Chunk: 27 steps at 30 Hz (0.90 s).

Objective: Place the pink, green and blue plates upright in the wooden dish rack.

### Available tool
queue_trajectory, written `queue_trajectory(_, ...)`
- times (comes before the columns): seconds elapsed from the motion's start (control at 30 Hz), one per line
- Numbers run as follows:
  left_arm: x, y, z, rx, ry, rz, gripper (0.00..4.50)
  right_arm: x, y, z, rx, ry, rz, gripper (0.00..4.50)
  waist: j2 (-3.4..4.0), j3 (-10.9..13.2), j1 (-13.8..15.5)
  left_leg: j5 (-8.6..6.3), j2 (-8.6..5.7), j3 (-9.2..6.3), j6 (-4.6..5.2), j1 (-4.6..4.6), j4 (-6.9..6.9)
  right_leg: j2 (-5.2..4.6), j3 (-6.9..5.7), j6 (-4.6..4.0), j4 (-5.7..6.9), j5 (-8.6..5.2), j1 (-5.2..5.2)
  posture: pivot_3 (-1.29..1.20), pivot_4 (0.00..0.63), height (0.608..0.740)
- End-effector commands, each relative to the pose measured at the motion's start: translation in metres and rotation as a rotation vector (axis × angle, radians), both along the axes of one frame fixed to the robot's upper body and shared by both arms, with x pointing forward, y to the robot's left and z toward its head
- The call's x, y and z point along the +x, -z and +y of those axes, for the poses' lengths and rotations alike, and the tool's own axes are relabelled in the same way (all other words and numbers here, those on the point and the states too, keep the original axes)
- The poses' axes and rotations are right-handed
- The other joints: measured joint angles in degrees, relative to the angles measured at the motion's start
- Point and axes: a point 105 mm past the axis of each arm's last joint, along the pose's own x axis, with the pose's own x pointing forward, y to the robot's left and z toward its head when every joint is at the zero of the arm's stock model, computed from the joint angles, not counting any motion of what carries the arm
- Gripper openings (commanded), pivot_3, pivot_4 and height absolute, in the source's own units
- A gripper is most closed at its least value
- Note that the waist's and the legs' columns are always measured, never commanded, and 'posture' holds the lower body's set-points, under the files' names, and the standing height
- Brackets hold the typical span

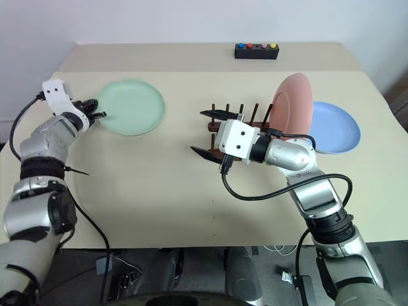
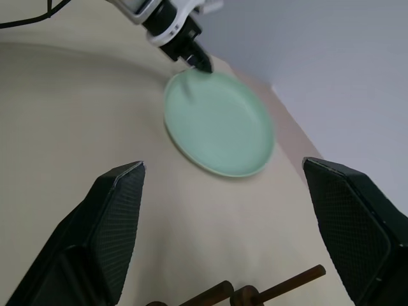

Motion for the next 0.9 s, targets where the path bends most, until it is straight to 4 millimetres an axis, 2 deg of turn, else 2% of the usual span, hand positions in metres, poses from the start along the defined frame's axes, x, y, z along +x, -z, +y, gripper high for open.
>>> queue_trajectory(0.03,-0.019,-0.047,-0.016,-0.021,0.039,-0.159,0.08,-0.004,-0.014,0.003,0.002,-0.023,-0.073,4.03,0.00,0.0,0.0,0.00,0.00,-0.01,0.00,0.00,0.00,0.00,0.00,0.00,0.00,0.00,0.00,0.00,0.150,0.740)
queue_trajectory(0.17,-0.030,-0.062,-0.029,-0.025,0.057,-0.196,0.08,-0.004,-0.015,0.005,-0.012,-0.032,-0.089,4.03,0.00,0.0,0.0,0.01,0.00,-0.02,-0.02,0.01,0.03,0.01,0.00,-0.02,0.02,0.01,0.01,0.00,0.150,0.740)
queue_trajectory(0.3,-0.034,-0.071,-0.032,-0.041,0.050,-0.216,0.08,0.000,-0.015,0.007,-0.038,-0.023,-0.112,4.03,0.00,0.0,0.0,0.02,0.00,-0.02,-0.03,0.04,0.03,0.01,-0.01,-0.03,0.01,0.02,0.02,0.00,0.150,0.740)
queue_trajectory(0.4,-0.041,-0.099,-0.058,-0.002,0.091,-0.306,0.08,0.016,-0.018,0.010,-0.129,0.036,-0.226,4.03,0.00,0.0,0.0,0.02,-0.01,-0.01,-0.03,0.04,0.04,0.01,0.00,-0.03,0.01,0.02,0.02,0.00,0.150,0.740)
queue_trajectory(0.5,-0.048,-0.114,-0.080,0.029,0.130,-0.356,0.08,0.028,-0.025,0.015,-0.177,0.076,-0.316,4.03,0.00,0.0,0.2,0.03,-0.01,-0.01,-0.06,0.02,0.03,0.01,-0.01,-0.04,-0.01,0.02,0.01,0.00,0.150,0.740)
queue_trajectory(0.73,-0.058,-0.134,-0.119,0.014,0.204,-0.413,0.08,0.040,-0.025,0.039,-0.245,0.074,-0.432,4.03,0.00,0.0,0.0,0.06,-0.01,-0.02,-0.10,0.03,0.00,0.02,-0.01,-0.04,-0.03,0.02,0.02,0.00,0.150,0.740)
queue_trajectory(0.9,-0.062,-0.136,-0.129,0.028,0.222,-0.416,0.08,0.046,-0.026,0.047,-0.278,0.082,-0.513,4.03,0.00,0.0,-0.2,0.07,-0.01,-0.01,-0.12,0.03,-0.03,0.02,0.00,-0.04,-0.03,0.02,-0.02,0.00,0.150,0.740)
